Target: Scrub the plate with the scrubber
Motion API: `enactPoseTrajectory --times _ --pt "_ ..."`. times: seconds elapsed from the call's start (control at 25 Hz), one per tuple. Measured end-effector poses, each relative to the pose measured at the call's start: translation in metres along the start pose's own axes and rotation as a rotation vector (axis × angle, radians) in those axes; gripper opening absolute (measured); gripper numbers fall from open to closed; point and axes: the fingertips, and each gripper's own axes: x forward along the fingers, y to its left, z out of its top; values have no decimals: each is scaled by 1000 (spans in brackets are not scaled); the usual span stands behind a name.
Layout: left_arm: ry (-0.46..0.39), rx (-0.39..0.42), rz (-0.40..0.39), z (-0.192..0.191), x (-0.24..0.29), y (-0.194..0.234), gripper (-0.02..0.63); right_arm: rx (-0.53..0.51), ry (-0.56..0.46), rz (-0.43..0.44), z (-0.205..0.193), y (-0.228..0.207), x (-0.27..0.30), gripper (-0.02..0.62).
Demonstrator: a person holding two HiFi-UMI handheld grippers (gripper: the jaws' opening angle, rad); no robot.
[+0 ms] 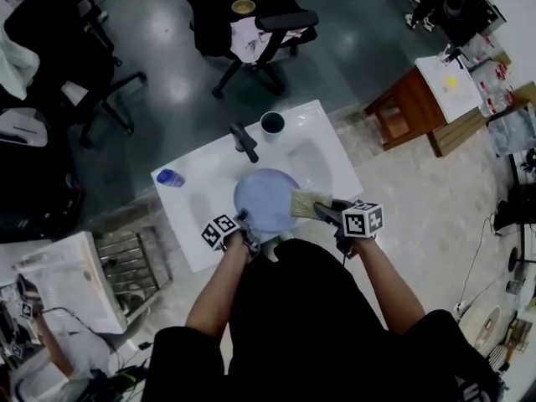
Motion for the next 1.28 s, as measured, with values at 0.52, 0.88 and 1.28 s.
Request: enactPoseTrajectory --times 0.52,0.88,1.28 --pt "166 2 -48 18 32 25 220 45 -64 -174 -80 47 -41 67" --pt "2 375 9 -13 -53 27 279 -61 -213 -181 -66 30 -80 67" --pt "-591 689 -141 -177 -205 -79 27 -446 -354 2 -72 23 -163 67"
